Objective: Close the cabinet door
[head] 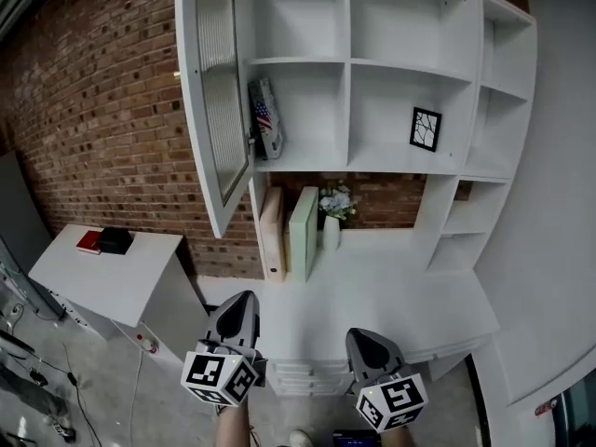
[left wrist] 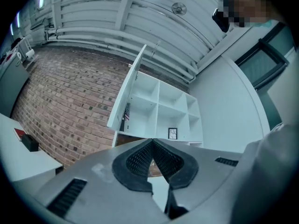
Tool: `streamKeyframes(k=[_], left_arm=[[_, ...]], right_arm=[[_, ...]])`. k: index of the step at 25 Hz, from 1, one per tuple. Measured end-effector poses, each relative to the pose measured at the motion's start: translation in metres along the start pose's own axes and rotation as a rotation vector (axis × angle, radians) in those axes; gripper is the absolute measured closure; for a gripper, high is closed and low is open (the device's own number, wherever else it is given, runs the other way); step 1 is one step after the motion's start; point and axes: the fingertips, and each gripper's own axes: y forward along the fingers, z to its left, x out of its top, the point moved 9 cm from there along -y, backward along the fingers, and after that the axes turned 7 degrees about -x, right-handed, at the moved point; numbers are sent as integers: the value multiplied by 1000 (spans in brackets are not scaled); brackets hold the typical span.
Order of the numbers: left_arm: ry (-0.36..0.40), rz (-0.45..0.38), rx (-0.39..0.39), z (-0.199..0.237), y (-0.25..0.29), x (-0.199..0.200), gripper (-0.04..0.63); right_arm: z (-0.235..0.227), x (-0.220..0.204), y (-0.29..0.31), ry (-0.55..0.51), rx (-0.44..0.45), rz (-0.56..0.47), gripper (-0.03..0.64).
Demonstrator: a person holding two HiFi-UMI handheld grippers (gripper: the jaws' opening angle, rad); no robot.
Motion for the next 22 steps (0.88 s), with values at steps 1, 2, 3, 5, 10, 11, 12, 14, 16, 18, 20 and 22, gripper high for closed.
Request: streamKeyframes(k=[1,2,3,5,10,11,12,14,16,18,20,22], left_arm=[[4,-6,8,10,9,0,584],[7,-9,16,21,16,-1,584],[11,-10,23,30,22,-2,584],[10,-12,36,46,28,-3,584],[-2,10,78,75,37,-11,584],[-2,13,85,79,38,-13,584],[-3,13,89,82,38,-13,584],[-6,12,90,89,39,-13,584],[-13,11,93,94,41,-13,584],[-15,9,102,97,44,-12,584],[-10,6,111,101,46,-10,584],[-10,0,118,105,48,-7,584]], right_arm=[[-1,-2,16,1,8,4,615],[-1,-5,30,0,16,11,615],[-1,-7,43,-1,23,17,615],[2,-9,62,-1,36,25,615],[5,-13,95,-1,54,50,615],[5,-15,99,2,54,54,615],[5,-16,102,5,55,57,615],[7,-18,108,5,58,62,615],[7,-18,113,4,61,66,615],[7,-17,118,3,69,68,615],[8,-14,124,-1,79,66,615],[8,-12,131,-6,89,59,615]])
